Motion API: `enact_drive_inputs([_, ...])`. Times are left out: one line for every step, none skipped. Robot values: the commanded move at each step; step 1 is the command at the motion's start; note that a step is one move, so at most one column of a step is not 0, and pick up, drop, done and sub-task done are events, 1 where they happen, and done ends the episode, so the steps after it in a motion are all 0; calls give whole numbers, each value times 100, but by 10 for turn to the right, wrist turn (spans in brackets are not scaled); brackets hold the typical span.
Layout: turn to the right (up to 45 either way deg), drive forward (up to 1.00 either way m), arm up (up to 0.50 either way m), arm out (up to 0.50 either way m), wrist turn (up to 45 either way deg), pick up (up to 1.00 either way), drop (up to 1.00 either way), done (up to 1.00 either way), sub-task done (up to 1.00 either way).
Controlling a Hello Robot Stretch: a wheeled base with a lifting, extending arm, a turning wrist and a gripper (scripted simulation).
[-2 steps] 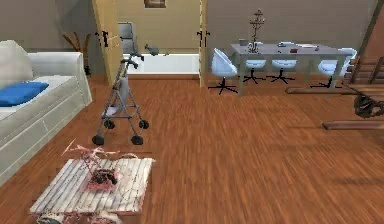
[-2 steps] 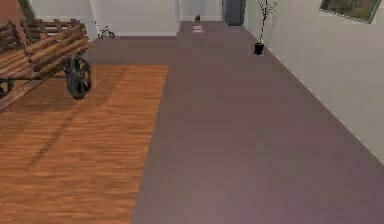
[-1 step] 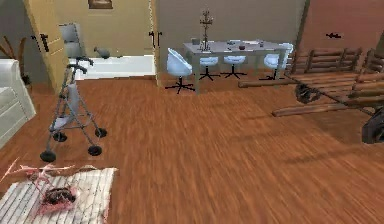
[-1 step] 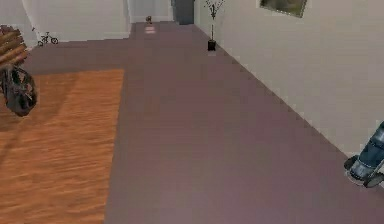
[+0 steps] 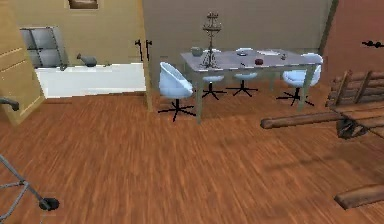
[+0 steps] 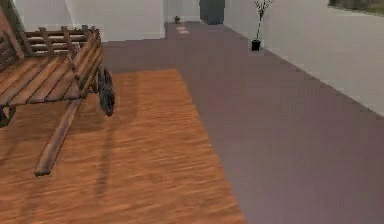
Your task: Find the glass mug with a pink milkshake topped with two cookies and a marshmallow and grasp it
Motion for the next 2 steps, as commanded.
enact_drive_inputs([60, 0, 0, 0, 0, 0, 0, 0, 0])
enact_drive_inputs([0, 20, 0, 0, 0, 0, 0, 0, 0])
